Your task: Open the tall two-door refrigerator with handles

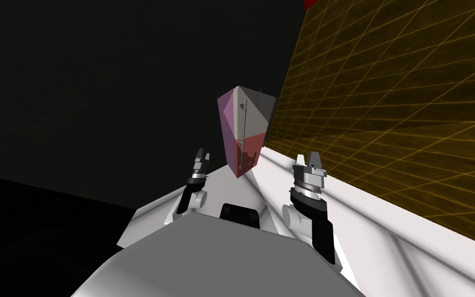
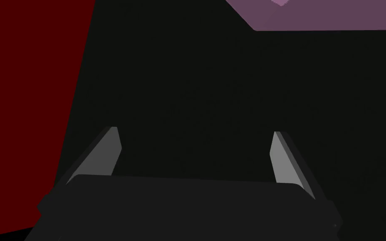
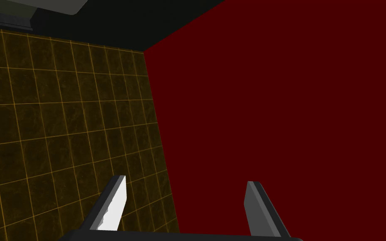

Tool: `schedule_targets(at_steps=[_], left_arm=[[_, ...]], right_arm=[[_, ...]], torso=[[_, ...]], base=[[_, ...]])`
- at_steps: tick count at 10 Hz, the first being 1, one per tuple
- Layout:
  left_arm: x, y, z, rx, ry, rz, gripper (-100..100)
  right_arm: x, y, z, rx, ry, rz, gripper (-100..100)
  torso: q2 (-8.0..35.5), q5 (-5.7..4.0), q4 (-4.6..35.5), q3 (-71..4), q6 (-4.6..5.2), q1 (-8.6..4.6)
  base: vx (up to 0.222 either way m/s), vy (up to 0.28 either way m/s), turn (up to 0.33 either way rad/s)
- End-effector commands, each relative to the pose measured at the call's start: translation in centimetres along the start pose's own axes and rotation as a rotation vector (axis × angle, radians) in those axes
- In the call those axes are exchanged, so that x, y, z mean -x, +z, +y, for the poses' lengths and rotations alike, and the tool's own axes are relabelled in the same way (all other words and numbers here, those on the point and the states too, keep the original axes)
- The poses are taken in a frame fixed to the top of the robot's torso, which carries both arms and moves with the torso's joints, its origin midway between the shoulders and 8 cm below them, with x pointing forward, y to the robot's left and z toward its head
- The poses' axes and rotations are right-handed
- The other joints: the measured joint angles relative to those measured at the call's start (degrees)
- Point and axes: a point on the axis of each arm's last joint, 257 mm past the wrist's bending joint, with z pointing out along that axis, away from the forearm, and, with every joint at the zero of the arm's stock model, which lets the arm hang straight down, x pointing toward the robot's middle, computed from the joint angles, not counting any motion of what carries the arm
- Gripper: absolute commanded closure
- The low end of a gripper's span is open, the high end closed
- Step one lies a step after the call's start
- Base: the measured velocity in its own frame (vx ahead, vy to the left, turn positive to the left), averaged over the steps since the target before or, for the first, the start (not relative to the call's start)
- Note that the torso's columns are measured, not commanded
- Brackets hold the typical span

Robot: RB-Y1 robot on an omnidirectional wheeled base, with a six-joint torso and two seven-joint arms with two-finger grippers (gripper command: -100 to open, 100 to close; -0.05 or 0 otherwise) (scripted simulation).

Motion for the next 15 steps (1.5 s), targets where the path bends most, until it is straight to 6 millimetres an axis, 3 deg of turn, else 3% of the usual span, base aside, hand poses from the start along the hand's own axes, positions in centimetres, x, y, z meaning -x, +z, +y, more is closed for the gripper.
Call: schedule_targets(at_steps=[1,9,10,12,15], left_arm=[[0.0,0.0,0.0,0.0,0.0,0.0,0],[0.0,0.0,0.0,0.0,0.0,0.0,0],[-0.1,0.3,0.2,0.011,0.021,0.035,-100],[0.0,0.8,0.5,0.029,0.04,0.061,-100],[0.5,1.7,0.9,0.063,0.068,0.09,-100]], right_arm=[[0.0,0.0,0.0,0.0,0.0,0.0,0],[0.0,0.0,0.0,0.0,0.0,0.0,0],[0.0,0.0,0.0,0.0,0.0,0.0,0],[0.0,0.0,0.0,0.0,0.0,0.0,0],[0.0,0.0,0.0,0.0,0.0,0.0,0]], torso=[[2.3,0.0,2.3,-4.7,0.0,0.0],[35.4,0.0,35.4,-70.7,0.0,0.0],[39.6,0.0,39.6,-79.2,0.0,0.0],[42.0,-0.02,42.0,-84.3,0.0,-0.08],[42.2,-0.02,42.3,-84.6,0.0,-0.05]], base=[[0.0,0.0,0.0],[0.0,0.0,0.0],[0.031,-0.021,-0.012],[0.045,-0.041,-0.011],[0.071,-0.066,-0.016]])
